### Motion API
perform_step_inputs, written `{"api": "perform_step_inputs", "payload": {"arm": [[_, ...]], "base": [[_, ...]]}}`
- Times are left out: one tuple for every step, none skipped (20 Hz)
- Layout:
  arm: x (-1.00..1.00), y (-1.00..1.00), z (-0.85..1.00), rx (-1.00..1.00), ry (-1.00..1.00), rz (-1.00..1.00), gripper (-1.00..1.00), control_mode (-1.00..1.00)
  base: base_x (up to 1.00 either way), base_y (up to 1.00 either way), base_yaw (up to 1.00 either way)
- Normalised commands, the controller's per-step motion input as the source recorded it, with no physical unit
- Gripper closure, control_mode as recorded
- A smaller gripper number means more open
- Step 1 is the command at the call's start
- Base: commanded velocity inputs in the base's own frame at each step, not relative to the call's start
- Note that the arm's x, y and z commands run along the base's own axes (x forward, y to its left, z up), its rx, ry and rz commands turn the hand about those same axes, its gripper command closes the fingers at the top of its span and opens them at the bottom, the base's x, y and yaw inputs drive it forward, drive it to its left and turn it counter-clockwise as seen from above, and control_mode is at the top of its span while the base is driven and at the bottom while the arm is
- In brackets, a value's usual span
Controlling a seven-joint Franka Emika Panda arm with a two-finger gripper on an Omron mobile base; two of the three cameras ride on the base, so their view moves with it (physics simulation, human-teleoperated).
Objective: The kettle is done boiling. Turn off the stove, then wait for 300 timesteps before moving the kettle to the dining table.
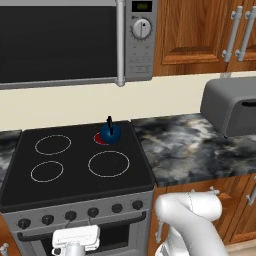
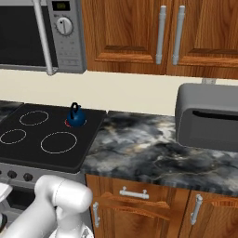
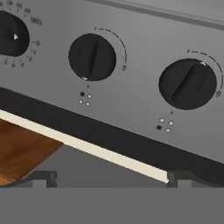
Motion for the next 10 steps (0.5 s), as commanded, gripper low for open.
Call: {"api": "perform_step_inputs", "payload": {"arm": [[0.22,0.0,-0.16,-0.02,0.0,0.0,-1.0,-1.0],[0.24,0.0,-0.15,-0.02,0.0,0.0,-1.0,-1.0],[0.23,0.02,-0.12,0.0,0.02,0.0,-1.0,-1.0],[0.22,0.04,-0.13,0.0,0.01,0.0,-1.0,-1.0],[0.24,0.03,-0.13,0.0,0.01,0.0,-1.0,-1.0],[0.24,0.02,-0.14,0.0,0.01,0.0,-1.0,-1.0],[0.21,0.01,-0.15,0.0,0.02,0.0,-1.0,-1.0],[0.22,0.03,-0.18,0.0,0.01,0.0,-1.0,-1.0],[0.21,0.05,-0.18,0.0,0.0,0.0,-1.0,-1.0],[0.2,0.08,-0.16,0.0,0.01,0.0,-1.0,-1.0]], "base": [[0.0,0.0,0.0],[0.0,0.0,0.0],[0.0,0.0,0.0],[0.0,0.0,0.0],[0.0,0.0,0.0],[0.0,0.0,0.0],[0.0,0.0,0.0],[0.0,0.0,0.0],[0.0,0.0,0.0],[0.0,0.0,0.0]]}}
